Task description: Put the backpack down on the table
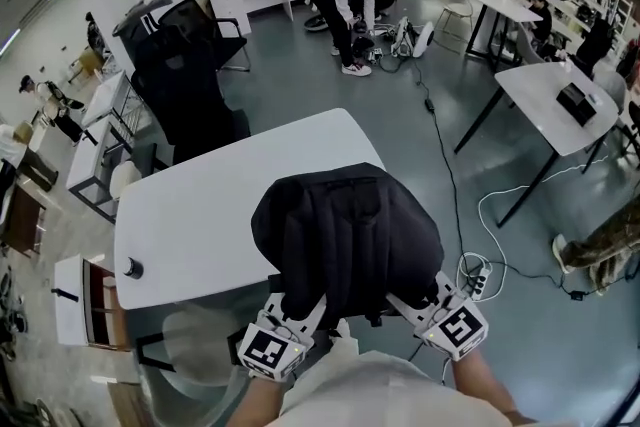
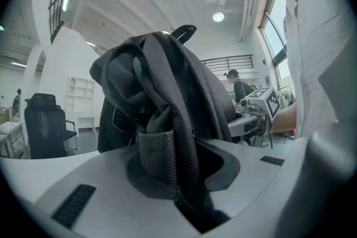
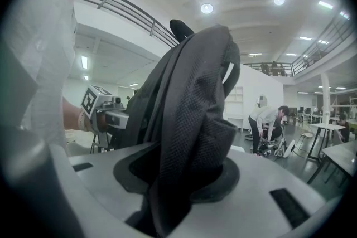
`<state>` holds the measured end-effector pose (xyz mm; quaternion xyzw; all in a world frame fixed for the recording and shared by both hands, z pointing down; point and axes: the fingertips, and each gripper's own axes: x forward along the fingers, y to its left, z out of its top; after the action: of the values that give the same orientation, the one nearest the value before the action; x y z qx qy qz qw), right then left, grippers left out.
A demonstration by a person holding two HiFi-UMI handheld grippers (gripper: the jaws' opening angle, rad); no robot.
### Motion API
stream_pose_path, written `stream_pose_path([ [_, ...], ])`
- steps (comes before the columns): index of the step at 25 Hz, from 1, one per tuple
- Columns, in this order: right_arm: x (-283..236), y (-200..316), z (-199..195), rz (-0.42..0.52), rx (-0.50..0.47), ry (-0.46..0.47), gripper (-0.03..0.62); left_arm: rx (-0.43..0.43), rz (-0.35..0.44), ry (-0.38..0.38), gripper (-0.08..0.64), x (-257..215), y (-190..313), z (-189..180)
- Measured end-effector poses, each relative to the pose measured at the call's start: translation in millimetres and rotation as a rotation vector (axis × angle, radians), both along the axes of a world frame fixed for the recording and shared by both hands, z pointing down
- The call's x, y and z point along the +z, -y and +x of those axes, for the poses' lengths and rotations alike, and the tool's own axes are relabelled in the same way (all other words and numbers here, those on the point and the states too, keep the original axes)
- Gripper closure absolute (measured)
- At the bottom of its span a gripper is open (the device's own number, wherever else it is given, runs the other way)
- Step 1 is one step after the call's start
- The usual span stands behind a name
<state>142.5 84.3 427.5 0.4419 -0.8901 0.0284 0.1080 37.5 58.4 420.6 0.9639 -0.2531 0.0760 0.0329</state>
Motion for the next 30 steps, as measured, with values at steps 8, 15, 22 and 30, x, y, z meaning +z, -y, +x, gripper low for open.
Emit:
stream_pose_path([
  [8,-4,72,-9,-0.025,0.028,-0.009,0.431,0.056,-0.007,-0.016,0.472,-6,77,-8],
  [15,-2,112,-32,-0.020,0.046,-0.011,0.431,0.079,-0.020,-0.031,0.472,-3,119,-29],
  [22,-4,153,-43,-0.027,0.036,-0.021,0.431,0.055,-0.018,-0.045,0.472,-4,160,-41],
  [30,-1,220,-59,-0.038,-0.043,-0.039,0.431,-0.030,-0.025,-0.067,0.472,0,220,-58],
])
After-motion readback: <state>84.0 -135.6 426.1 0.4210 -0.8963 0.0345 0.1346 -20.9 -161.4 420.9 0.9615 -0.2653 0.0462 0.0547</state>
